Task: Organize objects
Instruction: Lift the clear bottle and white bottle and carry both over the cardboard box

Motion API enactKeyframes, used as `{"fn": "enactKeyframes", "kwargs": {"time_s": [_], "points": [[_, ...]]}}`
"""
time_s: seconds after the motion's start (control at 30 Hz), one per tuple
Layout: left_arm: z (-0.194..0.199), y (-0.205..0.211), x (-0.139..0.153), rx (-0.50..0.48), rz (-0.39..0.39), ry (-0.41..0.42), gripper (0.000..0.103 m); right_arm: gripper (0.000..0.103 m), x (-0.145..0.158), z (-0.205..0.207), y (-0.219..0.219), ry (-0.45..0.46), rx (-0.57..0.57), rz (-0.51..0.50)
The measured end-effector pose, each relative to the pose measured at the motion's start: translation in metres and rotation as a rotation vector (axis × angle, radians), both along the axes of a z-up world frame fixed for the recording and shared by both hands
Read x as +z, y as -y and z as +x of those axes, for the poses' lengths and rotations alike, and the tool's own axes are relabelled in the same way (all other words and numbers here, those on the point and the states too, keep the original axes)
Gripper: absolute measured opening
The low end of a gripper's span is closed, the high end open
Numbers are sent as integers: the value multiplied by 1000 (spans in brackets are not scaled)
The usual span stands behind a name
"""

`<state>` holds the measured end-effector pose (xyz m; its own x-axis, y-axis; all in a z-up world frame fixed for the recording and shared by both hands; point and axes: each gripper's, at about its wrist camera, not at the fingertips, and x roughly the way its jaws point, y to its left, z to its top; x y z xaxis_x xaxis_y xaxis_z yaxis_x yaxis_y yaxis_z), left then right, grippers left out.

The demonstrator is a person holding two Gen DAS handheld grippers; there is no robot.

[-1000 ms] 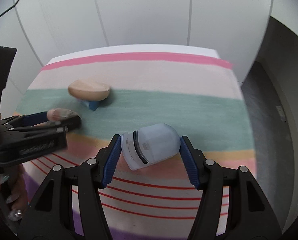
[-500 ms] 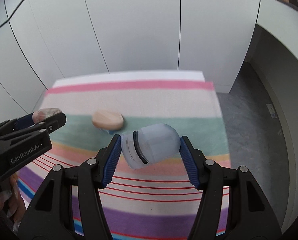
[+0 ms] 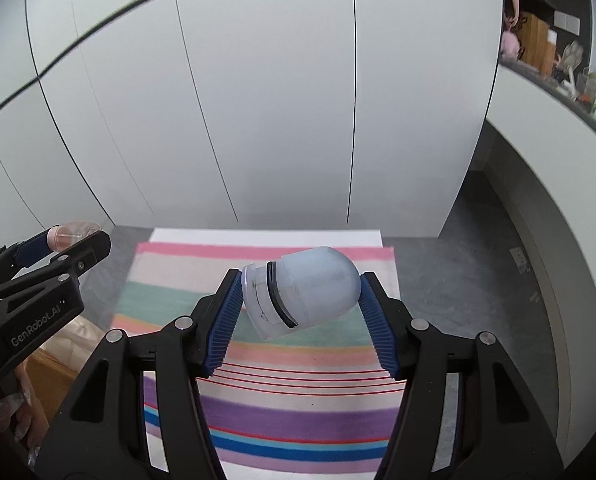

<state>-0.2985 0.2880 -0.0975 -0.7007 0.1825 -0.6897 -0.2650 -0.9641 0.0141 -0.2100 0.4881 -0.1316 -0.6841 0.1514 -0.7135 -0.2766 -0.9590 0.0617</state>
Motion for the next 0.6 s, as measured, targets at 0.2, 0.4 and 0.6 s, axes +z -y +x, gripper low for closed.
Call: {"fn": "enactKeyframes", "kwargs": {"time_s": [0.2,0.4,0.6], "points": [[23,-1,24,-47,23,-2,62,61,26,18,16,-14,9,30],[53,11,39,-27,24,-3,62,61,39,43,25,-37,9,44],[94,25,47,-16,-25,-40,62,61,44,81,39,-43,7,46]]}}
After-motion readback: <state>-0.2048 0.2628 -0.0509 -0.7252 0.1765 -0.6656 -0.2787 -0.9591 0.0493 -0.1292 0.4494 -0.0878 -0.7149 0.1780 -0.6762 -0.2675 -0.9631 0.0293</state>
